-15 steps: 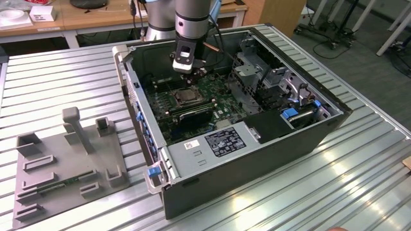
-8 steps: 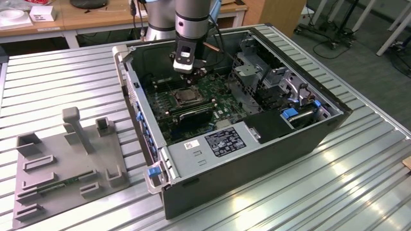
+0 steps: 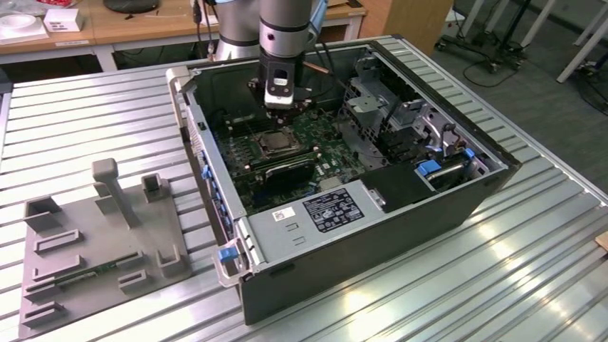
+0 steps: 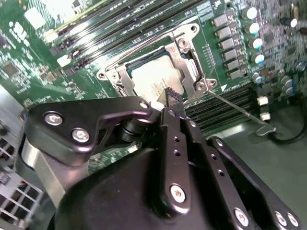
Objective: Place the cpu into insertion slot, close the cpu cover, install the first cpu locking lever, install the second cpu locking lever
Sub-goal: 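Close the cpu cover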
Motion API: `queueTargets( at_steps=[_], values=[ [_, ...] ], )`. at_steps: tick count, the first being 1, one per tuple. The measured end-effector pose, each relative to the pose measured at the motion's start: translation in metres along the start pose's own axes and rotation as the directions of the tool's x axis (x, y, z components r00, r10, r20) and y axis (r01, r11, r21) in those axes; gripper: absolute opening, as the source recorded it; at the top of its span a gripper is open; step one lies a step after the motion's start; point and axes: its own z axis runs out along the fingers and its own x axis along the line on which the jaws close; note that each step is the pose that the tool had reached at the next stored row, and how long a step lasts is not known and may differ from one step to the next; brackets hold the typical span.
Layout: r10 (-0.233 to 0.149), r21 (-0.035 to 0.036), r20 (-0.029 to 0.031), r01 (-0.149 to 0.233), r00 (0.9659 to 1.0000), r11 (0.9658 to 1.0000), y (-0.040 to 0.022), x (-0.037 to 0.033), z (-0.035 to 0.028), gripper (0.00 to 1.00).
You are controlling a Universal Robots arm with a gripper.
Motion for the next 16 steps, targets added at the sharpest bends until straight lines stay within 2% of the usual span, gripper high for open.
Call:
queueTargets(
  at_steps=[2,4,8,10,12,16],
  values=[
    [-0.036,0.0010,-0.0013,0.036,0.9994,0.9994,0.0000,0.0000,0.0003,0.11],
    [-0.074,0.0020,-0.0027,0.074,0.9973,0.9973,0.0000,0.0000,0.0005,0.11],
    [-0.145,0.0039,-0.0055,0.145,0.9894,0.9894,0.0000,0.0000,0.0010,0.11],
    [-0.180,0.0047,-0.0069,0.180,0.9836,0.9836,0.0000,0.0000,0.0013,0.11],
    [-0.217,0.0055,-0.0084,0.217,0.9761,0.9761,-0.0001,0.0000,0.0015,0.11],
    [-0.287,0.0069,-0.0114,0.287,0.9580,0.9580,-0.0001,-0.0001,0.0020,0.11]
  ],
)
